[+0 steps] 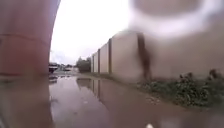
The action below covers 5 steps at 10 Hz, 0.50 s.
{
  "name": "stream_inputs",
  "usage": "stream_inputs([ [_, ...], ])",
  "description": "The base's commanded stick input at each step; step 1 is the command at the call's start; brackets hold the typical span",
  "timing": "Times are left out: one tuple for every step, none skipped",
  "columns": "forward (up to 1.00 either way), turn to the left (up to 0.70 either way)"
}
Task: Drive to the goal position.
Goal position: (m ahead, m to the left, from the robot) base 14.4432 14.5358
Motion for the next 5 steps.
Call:
stream_inputs([
  [0.5, -0.12],
  [0.5, 0.02],
  [0.5, 0.02],
  [0.5, 0.02],
  [0.5, 0.02],
])
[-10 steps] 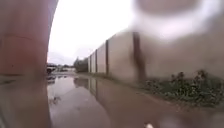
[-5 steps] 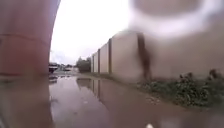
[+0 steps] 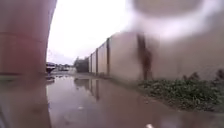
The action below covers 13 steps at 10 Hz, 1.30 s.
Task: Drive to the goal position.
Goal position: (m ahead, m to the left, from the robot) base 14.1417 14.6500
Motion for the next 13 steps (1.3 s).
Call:
stream_inputs([
  [0.5, 0.02],
  [0.5, 0.02],
  [0.5, 0.02],
  [0.5, 0.02],
  [0.5, 0.02],
  [0.5, 0.02],
  [0.5, 0.02],
  [0.5, 0.02],
  [0.5, 0.02],
  [0.5, 0.02],
  [0.5, 0.02],
  [0.5, 0.02],
  [0.5, 0.02],
])
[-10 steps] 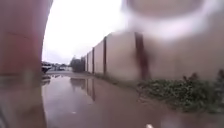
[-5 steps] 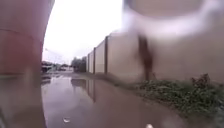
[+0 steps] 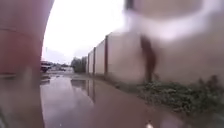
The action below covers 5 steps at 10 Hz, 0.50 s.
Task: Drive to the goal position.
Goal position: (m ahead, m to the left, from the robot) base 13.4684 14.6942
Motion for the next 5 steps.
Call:
stream_inputs([
  [0.5, 0.02],
  [0.5, 0.02],
  [0.5, 0.02],
  [0.5, 0.2],
  [0.5, 0.47],
])
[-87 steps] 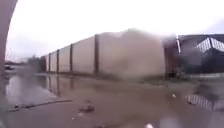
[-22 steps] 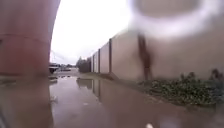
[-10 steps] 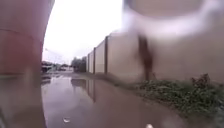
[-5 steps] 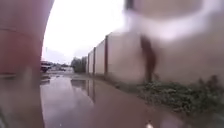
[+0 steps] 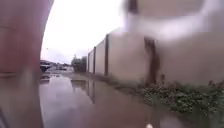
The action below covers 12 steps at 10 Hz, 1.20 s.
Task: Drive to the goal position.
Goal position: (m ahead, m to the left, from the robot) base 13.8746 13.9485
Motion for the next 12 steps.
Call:
stream_inputs([
  [0.5, 0.52],
  [0.5, 0.52],
  [0.5, 0.52],
  [0.5, 0.52],
  [0.5, 0.52],
  [0.5, 0.52],
  [0.5, 0.52],
  [0.5, 0.52],
  [0.5, 0.52],
  [0.5, 0.47],
  [0.5, 0.46],
  [0.5, 0.45],
])
